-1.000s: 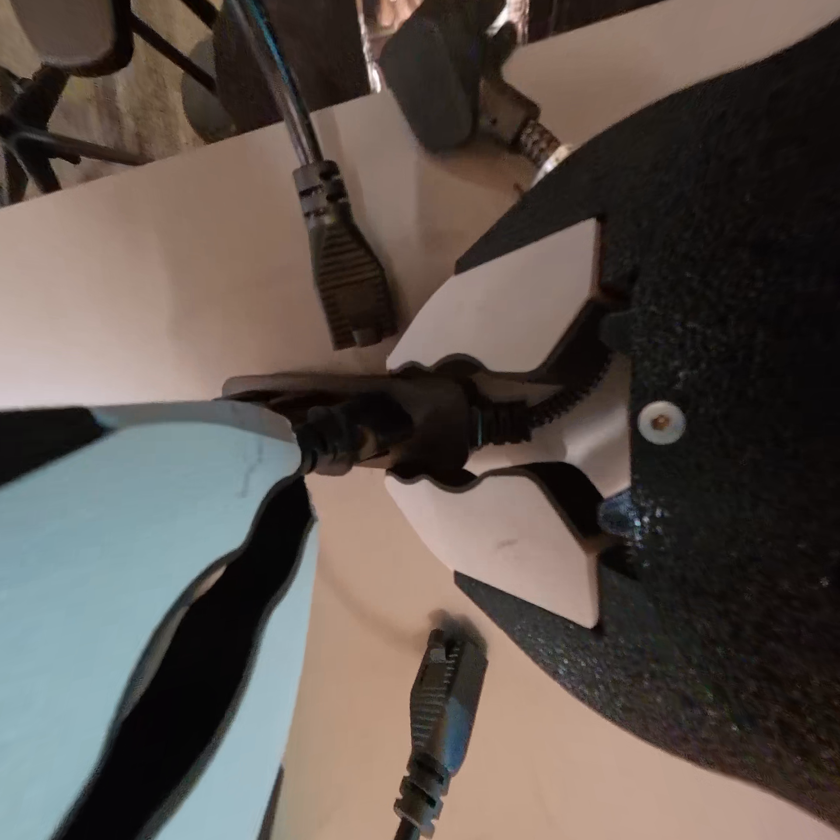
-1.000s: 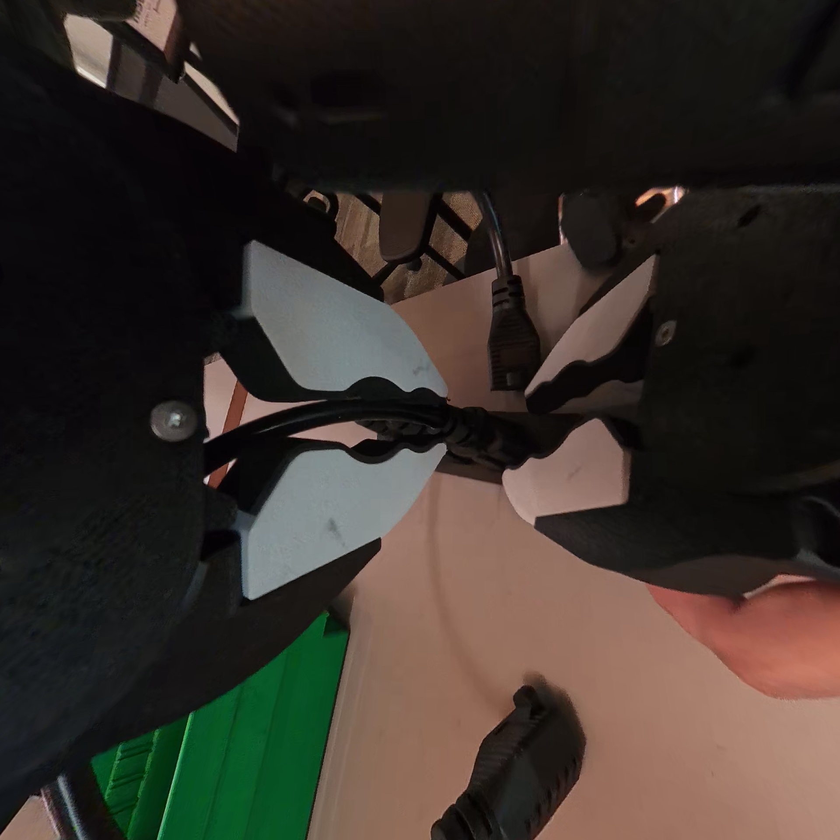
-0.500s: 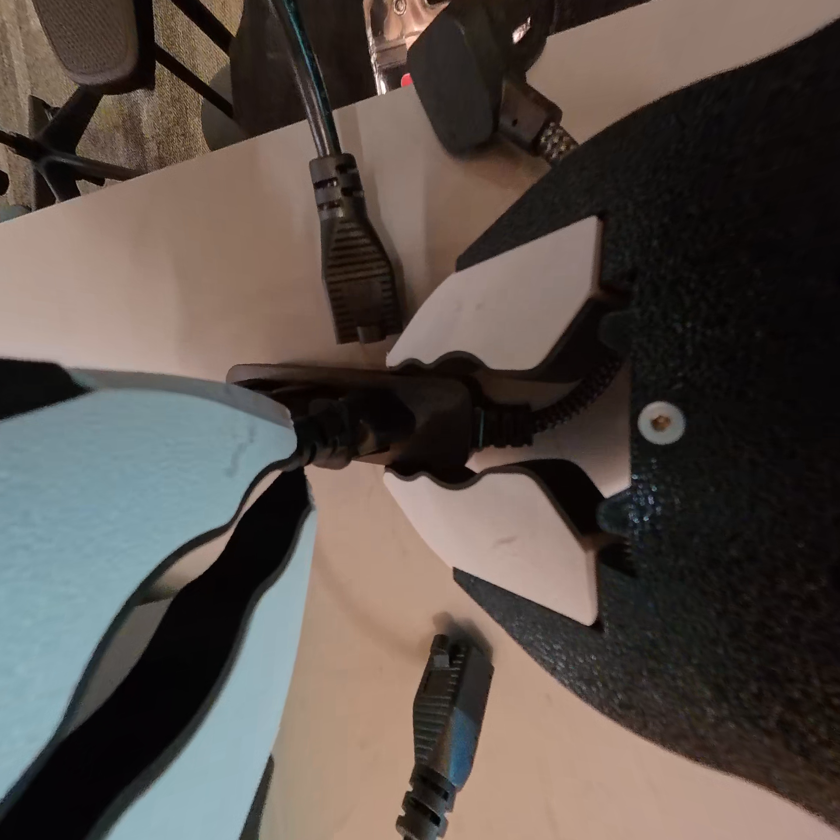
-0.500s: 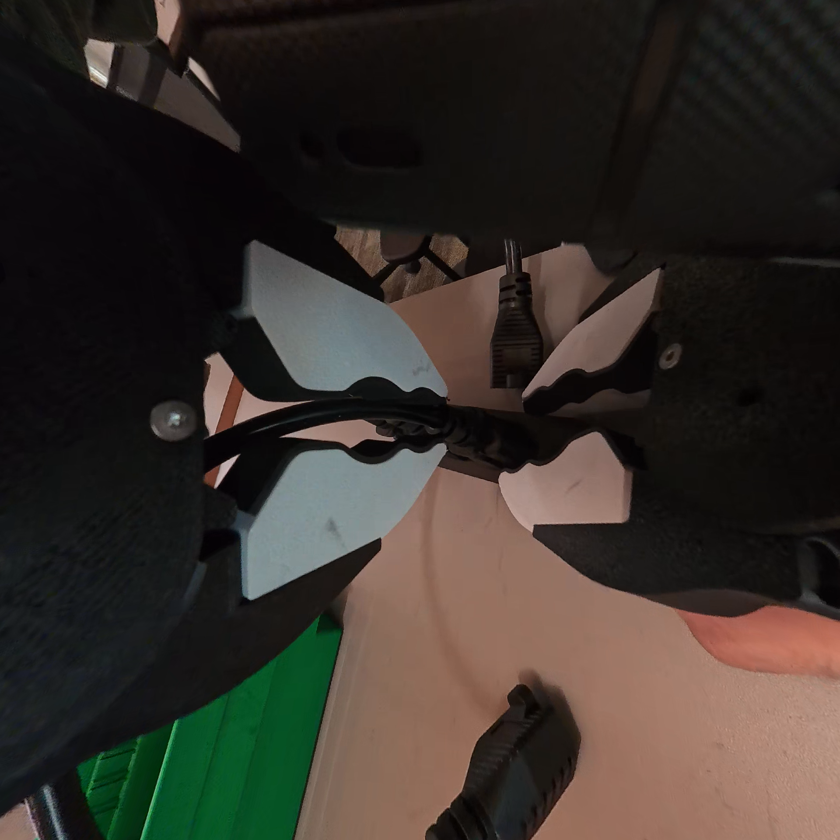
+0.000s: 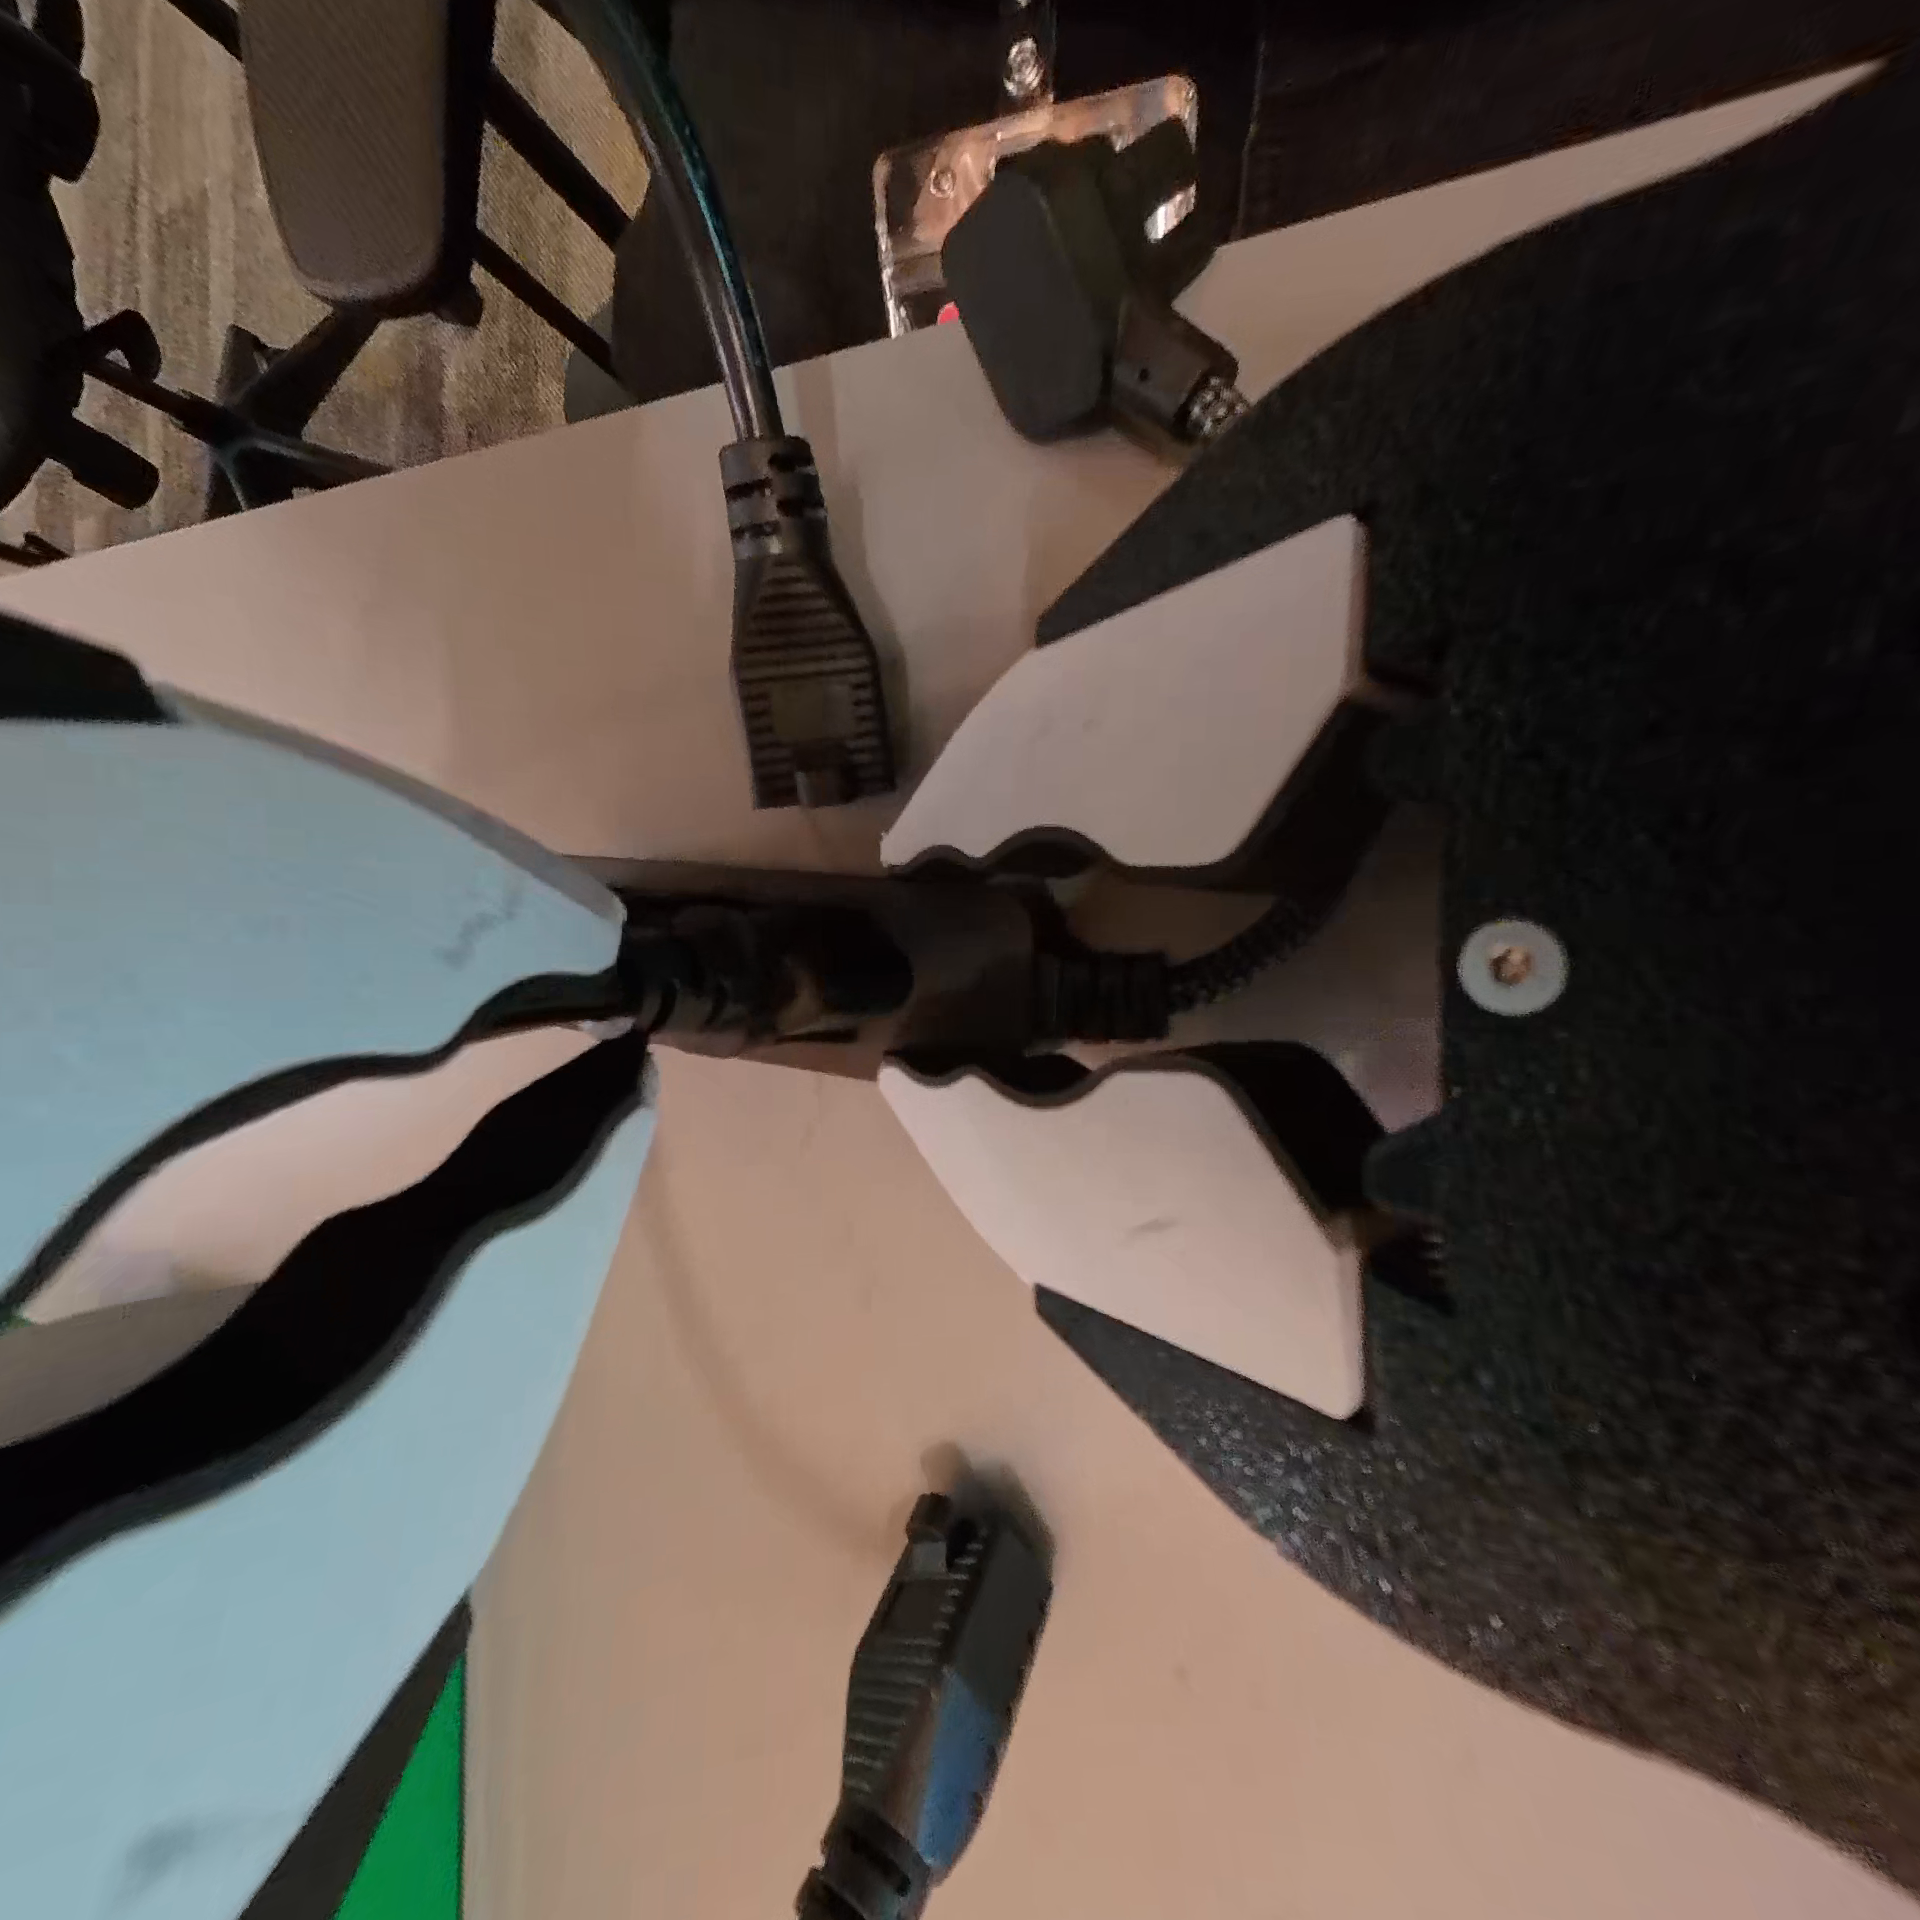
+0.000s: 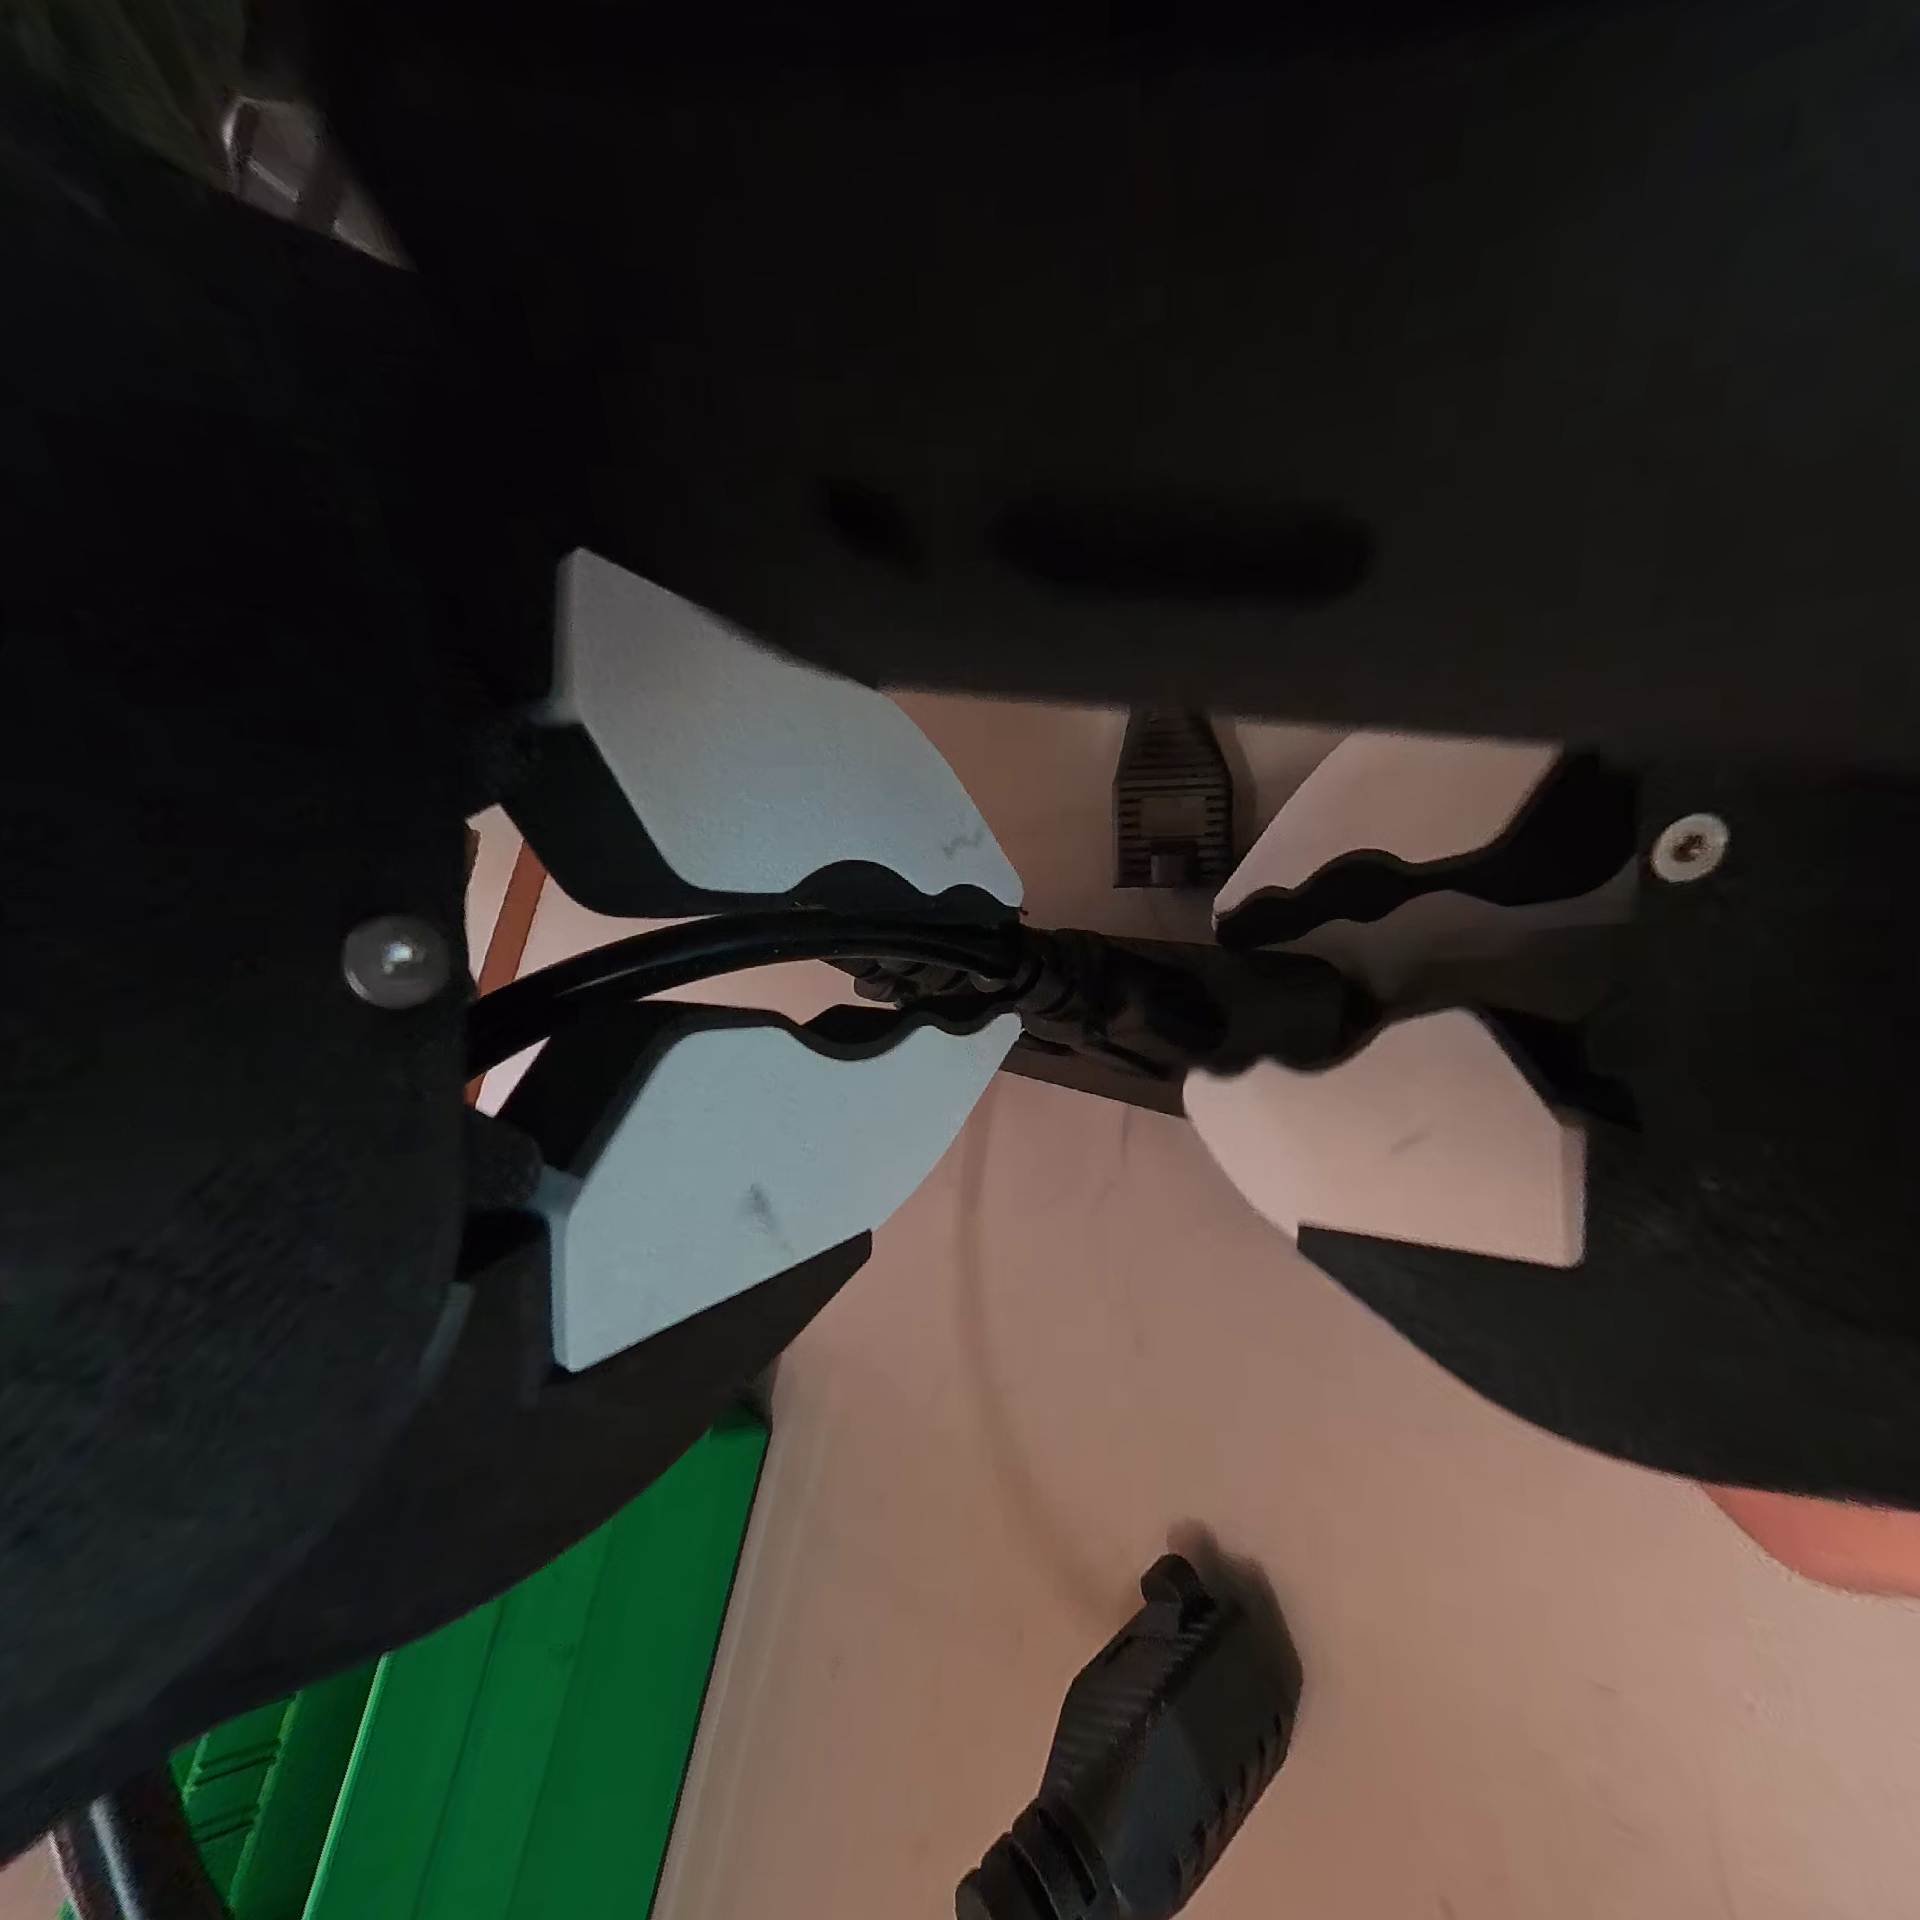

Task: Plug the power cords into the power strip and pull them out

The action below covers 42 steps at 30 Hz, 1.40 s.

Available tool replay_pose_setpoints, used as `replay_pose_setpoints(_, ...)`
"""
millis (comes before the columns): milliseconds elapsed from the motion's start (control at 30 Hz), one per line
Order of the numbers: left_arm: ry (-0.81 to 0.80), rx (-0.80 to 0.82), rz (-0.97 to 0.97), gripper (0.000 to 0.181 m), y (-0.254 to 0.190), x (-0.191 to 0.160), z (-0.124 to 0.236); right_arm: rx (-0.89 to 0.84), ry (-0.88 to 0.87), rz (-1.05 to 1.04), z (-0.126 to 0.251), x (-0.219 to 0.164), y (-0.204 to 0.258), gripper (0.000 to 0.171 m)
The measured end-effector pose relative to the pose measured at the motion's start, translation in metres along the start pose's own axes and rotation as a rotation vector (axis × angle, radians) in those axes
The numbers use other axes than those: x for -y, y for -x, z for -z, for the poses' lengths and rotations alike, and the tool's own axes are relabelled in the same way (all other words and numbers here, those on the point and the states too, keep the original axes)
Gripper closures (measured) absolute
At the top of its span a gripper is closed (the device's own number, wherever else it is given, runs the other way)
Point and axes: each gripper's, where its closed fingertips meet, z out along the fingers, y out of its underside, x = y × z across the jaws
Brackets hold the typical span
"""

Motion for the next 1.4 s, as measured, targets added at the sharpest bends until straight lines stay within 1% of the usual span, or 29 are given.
replay_pose_setpoints(33, -0.003, -0.015, -0.007, 0.157, -0.003, 0.0, 0.0, 0.0, -0.002, 0.001, 0.0, 0.0, 0.0, 0.158)
replay_pose_setpoints(200, -0.006, -0.004, 0.002, 0.161, -0.001, 0.0, 0.001, 0.01, -0.007, -0.001, -0.001, -0.002, 0.0, 0.158)
replay_pose_setpoints(300, -0.005, 0.061, 0.043, 0.163, 0.011, -0.001, 0.003, 0.006, -0.007, 0.001, -0.001, -0.002, -0.001, 0.158)
replay_pose_setpoints(467, -0.01, 0.059, -0.029, 0.148, 0.005, 0.001, 0.001, 0.008, -0.008, 0.005, -0.001, -0.002, -0.001, 0.158)
replay_pose_setpoints(567, 0.019, 0.055, -0.049, 0.14, 0.002, -0.001, -0.003, 0.011, -0.004, 0.008, -0.001, -0.002, -0.001, 0.158)
replay_pose_setpoints(700, 0.119, 0.088, -0.091, 0.137, 0.007, -0.011, -0.013, 0.013, -0.001, 0.014, -0.001, -0.001, -0.001, 0.158)
replay_pose_setpoints(867, 0.11, 0.089, -0.131, 0.138, 0.008, -0.009, -0.014, 0.004, -0.022, 0.016, -0.001, -0.001, -0.001, 0.158)
replay_pose_setpoints(1000, 0.107, 0.052, -0.102, 0.139, 0.007, -0.008, -0.015, 0.008, -0.042, 0.011, -0.001, -0.001, -0.001, 0.159)
replay_pose_setpoints(1033, 0.11, 0.048, -0.112, 0.139, 0.007, -0.008, -0.015, 0.008, -0.041, 0.015, -0.001, -0.001, -0.002, 0.162)
replay_pose_setpoints(1067, 0.118, 0.048, -0.123, 0.138, 0.007, -0.008, -0.015, 0.008, -0.039, 0.016, -0.001, 0.0, -0.002, 0.159)
replay_pose_setpoints(1100, 0.133, 0.046, -0.128, 0.138, 0.007, -0.008, -0.015, 0.008, -0.037, 0.019, -0.001, 0.0, -0.002, 0.162)
replay_pose_setpoints(1167, 0.173, 0.049, -0.149, 0.138, 0.007, -0.009, -0.015, 0.011, -0.037, 0.02, -0.001, 0.0, -0.002, 0.159)
replay_pose_setpoints(1200, 0.191, 0.047, -0.151, 0.138, 0.007, -0.01, -0.015, 0.008, -0.041, 0.023, -0.001, 0.0, -0.002, 0.165)
replay_pose_setpoints(1400, 0.254, 0.038, -0.165, 0.138, 0.007, -0.011, -0.015, 0.012, -0.115, -0.001, -0.001, 0.0, -0.002, 0.165)
